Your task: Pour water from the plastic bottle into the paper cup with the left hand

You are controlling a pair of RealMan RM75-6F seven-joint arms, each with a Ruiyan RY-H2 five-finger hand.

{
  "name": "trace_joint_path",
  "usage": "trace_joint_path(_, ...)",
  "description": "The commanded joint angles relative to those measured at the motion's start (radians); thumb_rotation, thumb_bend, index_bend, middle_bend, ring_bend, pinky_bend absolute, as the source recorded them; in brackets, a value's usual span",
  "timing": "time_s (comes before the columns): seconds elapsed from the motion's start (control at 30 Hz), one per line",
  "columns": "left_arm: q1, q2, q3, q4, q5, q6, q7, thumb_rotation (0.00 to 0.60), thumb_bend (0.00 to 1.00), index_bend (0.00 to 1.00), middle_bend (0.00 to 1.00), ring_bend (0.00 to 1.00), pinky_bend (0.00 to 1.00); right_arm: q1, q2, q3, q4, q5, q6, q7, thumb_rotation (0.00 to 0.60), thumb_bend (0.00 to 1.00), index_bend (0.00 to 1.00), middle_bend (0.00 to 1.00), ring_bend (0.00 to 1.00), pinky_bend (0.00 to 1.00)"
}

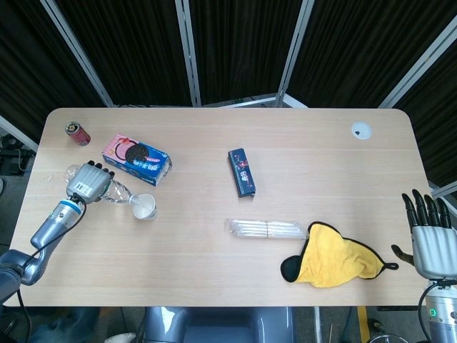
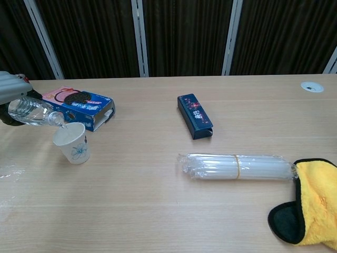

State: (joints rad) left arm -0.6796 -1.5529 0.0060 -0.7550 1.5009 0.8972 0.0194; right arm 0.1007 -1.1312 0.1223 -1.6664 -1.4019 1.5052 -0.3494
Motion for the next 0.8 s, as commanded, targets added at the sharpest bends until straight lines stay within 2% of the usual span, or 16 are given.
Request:
trace_joint_path(0.03, 0.001, -0.002, -0.002, 0.000, -0.001, 0.003, -0.025, 0.600, 0.46, 0.62, 0.51, 0.38, 0.37, 0.000, 0.000, 0.000, 0.000, 0.000, 0.000, -0.001, 0.600, 0.00, 0.00, 0.00, 0.00, 0.00)
trace_joint_path(0.2, 0.007, -0.007, 0.003, 0.017, 0.010, 0.022, -0.071, 0.600, 0.46, 0.63, 0.51, 0.38, 0.37, 0.000, 0.000, 0.000, 0.000, 0.001, 0.001, 0.000, 0.600, 0.00, 0.00, 0.00, 0.00, 0.00)
trace_joint_path(0.37, 0.020, -0.015, 0.012, 0.044, 0.035, 0.073, -0.191, 0.600, 0.46, 0.63, 0.51, 0.38, 0.37, 0.000, -0.001, 0.000, 0.000, 0.002, 0.000, 0.000, 0.600, 0.00, 0.00, 0.00, 0.00, 0.00)
trace_joint_path(0.67, 0.058, -0.002, 0.000, 0.057, 0.032, 0.151, -0.522, 0.600, 0.45, 0.63, 0.51, 0.38, 0.37, 0.000, 0.001, -0.002, -0.002, -0.003, 0.002, 0.004, 0.600, 0.00, 0.00, 0.00, 0.00, 0.00)
trace_joint_path(0.8, 0.076, 0.040, -0.022, -0.021, 0.025, 0.206, -0.742, 0.600, 0.44, 0.63, 0.51, 0.38, 0.37, -0.001, 0.002, -0.004, -0.005, -0.010, 0.003, 0.008, 0.600, 0.00, 0.00, 0.00, 0.00, 0.00)
